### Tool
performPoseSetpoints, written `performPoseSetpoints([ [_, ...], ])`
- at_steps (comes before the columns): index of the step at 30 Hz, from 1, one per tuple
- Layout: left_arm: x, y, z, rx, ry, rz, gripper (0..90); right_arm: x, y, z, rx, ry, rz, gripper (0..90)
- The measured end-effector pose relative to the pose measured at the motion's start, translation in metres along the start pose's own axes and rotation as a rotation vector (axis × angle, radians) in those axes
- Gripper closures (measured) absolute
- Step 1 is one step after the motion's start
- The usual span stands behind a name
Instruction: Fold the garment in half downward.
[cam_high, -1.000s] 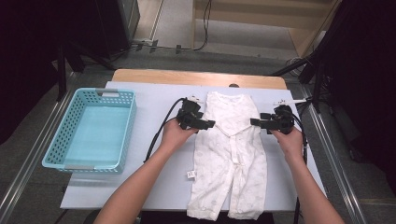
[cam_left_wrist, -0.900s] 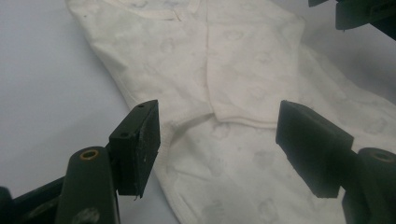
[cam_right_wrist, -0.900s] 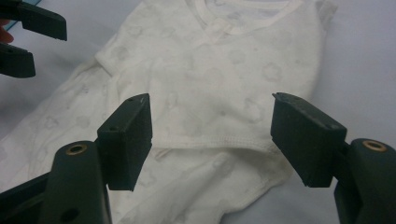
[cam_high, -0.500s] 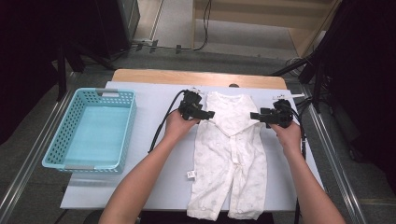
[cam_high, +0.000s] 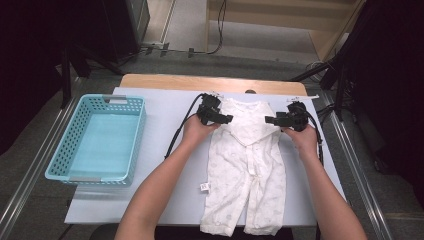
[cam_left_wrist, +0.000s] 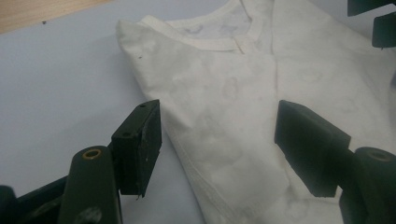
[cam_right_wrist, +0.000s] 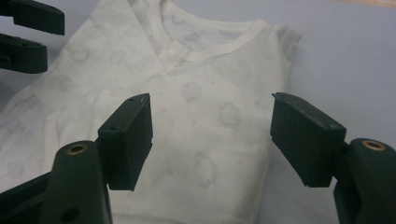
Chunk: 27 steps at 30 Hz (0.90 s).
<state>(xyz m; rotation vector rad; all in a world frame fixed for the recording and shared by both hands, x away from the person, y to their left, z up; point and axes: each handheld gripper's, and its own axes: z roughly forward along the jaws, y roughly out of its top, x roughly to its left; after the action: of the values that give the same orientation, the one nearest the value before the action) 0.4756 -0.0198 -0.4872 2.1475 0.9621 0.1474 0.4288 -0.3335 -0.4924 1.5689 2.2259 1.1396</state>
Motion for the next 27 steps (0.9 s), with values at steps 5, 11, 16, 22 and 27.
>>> performPoseSetpoints([
  [5, 0.004, 0.002, 0.008, 0.007, 0.021, -0.013, 33.6, -0.008, 0.001, 0.007, 0.001, -0.022, 0.018, 29.1],
  [11, 0.009, 0.003, 0.013, 0.011, 0.028, -0.029, 33.6, -0.017, 0.003, 0.014, 0.039, -0.046, 0.013, 30.5],
  [16, 0.01, 0.002, 0.02, 0.033, 0.054, -0.013, 34.9, -0.019, 0.004, 0.021, 0.058, -0.056, 0.018, 31.5],
  [22, 0.008, 0.002, 0.024, 0.022, 0.065, 0.01, 45.6, -0.017, 0.003, 0.029, 0.049, -0.06, 0.027, 40.2],
  [27, 0.003, 0.002, 0.026, 0.027, 0.102, 0.026, 68.9, -0.015, 0.002, 0.031, 0.03, -0.06, 0.083, 65.6],
])
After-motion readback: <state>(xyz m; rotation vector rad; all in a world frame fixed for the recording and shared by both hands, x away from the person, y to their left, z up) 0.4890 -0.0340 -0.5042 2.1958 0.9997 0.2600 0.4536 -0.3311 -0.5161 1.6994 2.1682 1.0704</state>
